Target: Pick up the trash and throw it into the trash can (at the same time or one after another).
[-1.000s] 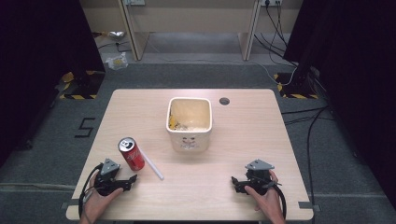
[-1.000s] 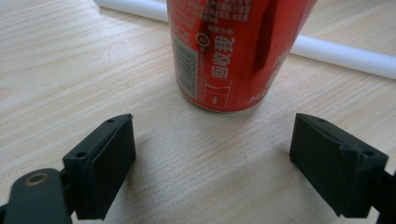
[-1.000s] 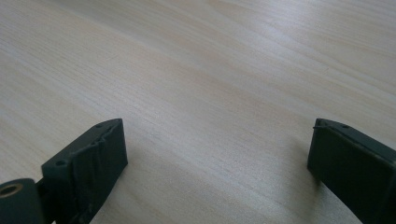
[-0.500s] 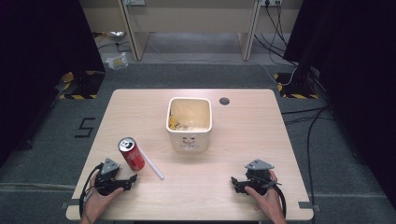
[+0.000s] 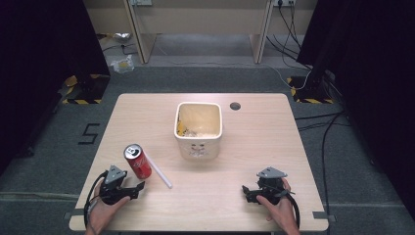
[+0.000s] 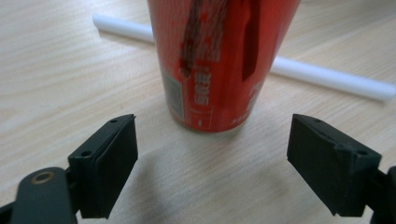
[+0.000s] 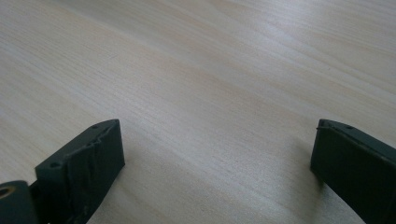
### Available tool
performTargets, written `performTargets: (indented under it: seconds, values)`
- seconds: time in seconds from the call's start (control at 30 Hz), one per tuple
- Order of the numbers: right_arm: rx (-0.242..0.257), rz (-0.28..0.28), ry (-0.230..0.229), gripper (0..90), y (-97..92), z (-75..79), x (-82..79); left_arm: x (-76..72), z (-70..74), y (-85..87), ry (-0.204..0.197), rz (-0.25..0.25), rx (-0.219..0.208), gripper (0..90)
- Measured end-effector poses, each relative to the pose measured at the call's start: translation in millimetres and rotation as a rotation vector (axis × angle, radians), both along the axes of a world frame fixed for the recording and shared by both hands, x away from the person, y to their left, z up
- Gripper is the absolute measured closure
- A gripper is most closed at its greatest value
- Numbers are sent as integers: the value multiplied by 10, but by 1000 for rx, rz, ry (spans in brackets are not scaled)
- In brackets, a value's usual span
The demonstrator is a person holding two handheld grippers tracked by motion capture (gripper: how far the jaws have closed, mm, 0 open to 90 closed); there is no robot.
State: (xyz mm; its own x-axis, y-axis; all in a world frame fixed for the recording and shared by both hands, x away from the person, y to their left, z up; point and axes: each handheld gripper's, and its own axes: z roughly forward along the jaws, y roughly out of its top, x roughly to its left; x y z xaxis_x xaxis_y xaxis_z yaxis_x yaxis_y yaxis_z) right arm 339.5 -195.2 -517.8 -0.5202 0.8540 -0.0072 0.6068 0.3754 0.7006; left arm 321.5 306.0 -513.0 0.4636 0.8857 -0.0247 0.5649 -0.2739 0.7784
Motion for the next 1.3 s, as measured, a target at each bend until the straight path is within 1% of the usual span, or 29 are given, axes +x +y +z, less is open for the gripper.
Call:
performTargets:
  seconds: [0.1, 0.17, 0.27, 0.37, 0.5, 0.77, 0.97, 1.03, 1.27, 1.3]
  values:
    - [-1, 0, -1, 29, 0, 0, 0, -1, 26, -9, -8, -3, -4, 159]
    - [1, -1, 0, 29, 2, 0, 0, 0, 49, -17, -14, -6, -18, 163]
    - [1, -1, 0, 28, 2, 0, 0, 6, 86, -29, -24, -8, -12, 171]
    - [2, -2, -1, 28, 3, -2, 1, 20, 125, -37, -36, -5, -19, 171]
    - [1, -2, -2, 27, 2, -2, 2, 51, 154, -53, -38, -13, -31, 172]
    - [1, -2, -1, 27, 2, -2, 1, 137, 153, -109, -40, -15, -23, 184]
    - [0, -1, -2, 27, 2, -2, 2, 184, 147, -129, -45, -10, -27, 199]
    - [0, -1, -2, 26, 2, -2, 2, 207, 133, -140, -43, -10, -20, 203]
    - [0, -1, -2, 26, 2, -3, 3, 268, 96, -151, -46, -11, -16, 256]
    - [0, -1, -2, 26, 2, -3, 3, 268, 96, -151, -46, -11, -16, 281]
